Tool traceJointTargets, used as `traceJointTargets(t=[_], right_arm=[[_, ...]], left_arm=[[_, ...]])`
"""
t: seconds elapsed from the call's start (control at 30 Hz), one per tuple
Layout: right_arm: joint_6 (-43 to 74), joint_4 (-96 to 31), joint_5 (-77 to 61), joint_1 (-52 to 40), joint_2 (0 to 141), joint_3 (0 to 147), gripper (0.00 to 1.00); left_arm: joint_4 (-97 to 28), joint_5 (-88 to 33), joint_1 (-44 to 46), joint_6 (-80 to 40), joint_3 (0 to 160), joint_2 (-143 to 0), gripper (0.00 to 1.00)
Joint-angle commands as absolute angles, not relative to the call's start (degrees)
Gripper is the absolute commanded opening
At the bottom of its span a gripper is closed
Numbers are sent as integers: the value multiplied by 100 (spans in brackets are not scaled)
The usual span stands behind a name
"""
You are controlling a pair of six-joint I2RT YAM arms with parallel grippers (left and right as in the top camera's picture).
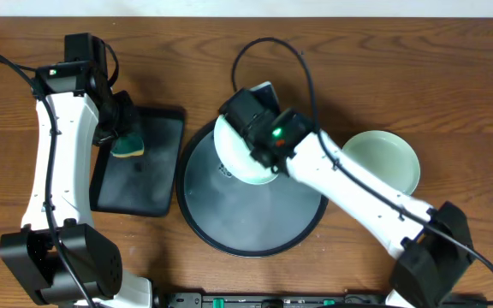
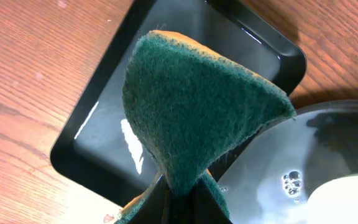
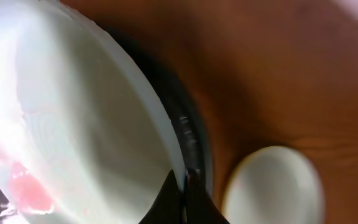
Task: Clean dirty plates on tray and stack at the side
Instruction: 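Carry the plate right with the right gripper and stack it on the pile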
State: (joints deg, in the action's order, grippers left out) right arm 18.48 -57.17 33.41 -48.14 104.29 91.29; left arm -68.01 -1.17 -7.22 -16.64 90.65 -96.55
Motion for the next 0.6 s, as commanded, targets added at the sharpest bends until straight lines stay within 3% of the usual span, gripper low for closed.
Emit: traceJointTargets(t=[0.0, 0.57], right_arm=[[1747, -5789, 4967, -5164, 10202, 9255, 1], [1752, -6108, 6925, -6125, 10162, 9255, 1]], left_arm=[[-6827, -152, -733, -1590, 9021, -9675, 8], [-6827, -150, -733, -1590, 9021, -9675, 8]])
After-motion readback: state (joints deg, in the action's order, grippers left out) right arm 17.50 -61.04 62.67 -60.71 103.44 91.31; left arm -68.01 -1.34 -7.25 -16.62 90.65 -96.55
